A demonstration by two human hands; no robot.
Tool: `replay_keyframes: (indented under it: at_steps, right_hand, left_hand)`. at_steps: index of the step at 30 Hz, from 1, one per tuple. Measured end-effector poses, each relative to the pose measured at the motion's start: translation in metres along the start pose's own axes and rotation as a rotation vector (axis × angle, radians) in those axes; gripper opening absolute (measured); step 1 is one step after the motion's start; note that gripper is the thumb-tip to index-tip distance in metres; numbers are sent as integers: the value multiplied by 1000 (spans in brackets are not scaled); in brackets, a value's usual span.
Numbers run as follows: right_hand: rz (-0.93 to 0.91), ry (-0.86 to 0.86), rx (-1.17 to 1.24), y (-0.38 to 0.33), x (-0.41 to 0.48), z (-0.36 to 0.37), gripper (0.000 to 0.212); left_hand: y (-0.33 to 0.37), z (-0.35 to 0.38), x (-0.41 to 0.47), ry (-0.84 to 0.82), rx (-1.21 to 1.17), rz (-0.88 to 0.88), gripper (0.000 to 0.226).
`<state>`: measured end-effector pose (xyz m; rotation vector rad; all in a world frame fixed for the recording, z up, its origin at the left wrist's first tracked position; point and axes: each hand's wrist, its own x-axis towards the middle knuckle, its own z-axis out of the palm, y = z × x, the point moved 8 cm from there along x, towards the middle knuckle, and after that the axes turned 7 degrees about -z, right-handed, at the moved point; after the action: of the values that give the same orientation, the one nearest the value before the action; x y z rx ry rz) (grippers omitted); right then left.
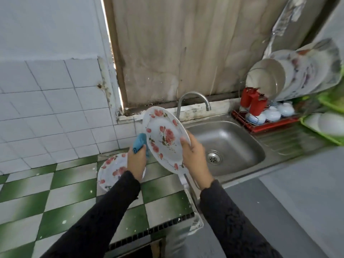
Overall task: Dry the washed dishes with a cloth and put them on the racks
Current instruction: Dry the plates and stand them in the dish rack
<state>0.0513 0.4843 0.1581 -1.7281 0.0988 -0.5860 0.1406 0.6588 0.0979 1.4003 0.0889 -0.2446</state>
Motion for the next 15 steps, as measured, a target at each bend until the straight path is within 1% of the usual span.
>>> replay_keyframes:
  at_steps: [1,2,5,6,9,12,15]
  right_hand:
    - [-9,25,3,-5,-1,-16,26]
    - [-24,58,1,-11,0,-36,25]
    - [-85,137,-7,-29,1,-92,24]
    - [-100,156,-5,-33,1,-109,26]
    - [-145,230,-3,-46,1,-165,23]
    - [-192,321,-42,-50,1,-228,28]
    - [-244,370,-69,-54,6,-298,29]
  left_hand:
    - [4,17,-3,-31,8,19,9]
    - [6,36,-5,-72,29,33,13]
    - [14,92,-13,-204,56,65,35]
    - [15,107,-15,-210,62,70,38]
    - [20,160,-28,-228,22,107,33]
    - [21,220,-40,-230,15,165,34]
    - [19,290,-50,-224,-6,192,34]
